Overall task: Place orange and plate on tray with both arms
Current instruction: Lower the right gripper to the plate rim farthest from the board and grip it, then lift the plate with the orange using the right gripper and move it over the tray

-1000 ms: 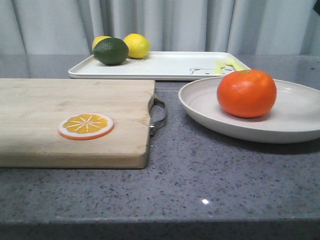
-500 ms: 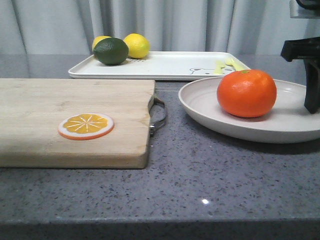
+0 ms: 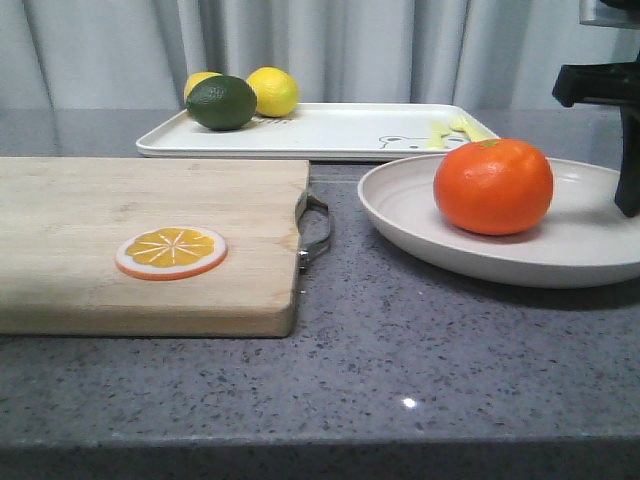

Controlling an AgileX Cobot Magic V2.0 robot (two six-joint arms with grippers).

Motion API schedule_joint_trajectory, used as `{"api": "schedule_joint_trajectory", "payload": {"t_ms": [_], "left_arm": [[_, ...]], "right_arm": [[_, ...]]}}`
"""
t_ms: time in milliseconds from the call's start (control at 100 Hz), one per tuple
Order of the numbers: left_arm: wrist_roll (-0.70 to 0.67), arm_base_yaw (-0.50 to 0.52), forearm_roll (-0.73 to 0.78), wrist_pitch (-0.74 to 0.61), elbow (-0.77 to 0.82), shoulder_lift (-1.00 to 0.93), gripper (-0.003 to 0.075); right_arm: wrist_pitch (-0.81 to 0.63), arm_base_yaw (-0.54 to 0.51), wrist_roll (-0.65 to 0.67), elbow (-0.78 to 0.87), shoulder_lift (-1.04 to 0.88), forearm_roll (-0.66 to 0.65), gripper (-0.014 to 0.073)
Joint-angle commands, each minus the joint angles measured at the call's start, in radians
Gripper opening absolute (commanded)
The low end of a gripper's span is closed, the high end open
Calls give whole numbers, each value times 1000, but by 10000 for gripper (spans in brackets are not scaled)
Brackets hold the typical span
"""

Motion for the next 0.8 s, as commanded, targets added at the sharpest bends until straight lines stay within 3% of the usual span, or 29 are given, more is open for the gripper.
{"api": "schedule_joint_trajectory", "payload": {"t_ms": [0, 390, 790], "left_arm": [[-1, 0, -7, -72, -27, -6, -20], [-1, 0, -7, -71, -27, -6, -20], [-1, 0, -7, -71, -27, -6, -20]], "right_arm": [[4, 0, -12, -24, -40, 18, -75], [-32, 0, -51, -103, -71, 173, -75], [37, 0, -97, -462, 119, 277, -75]]}}
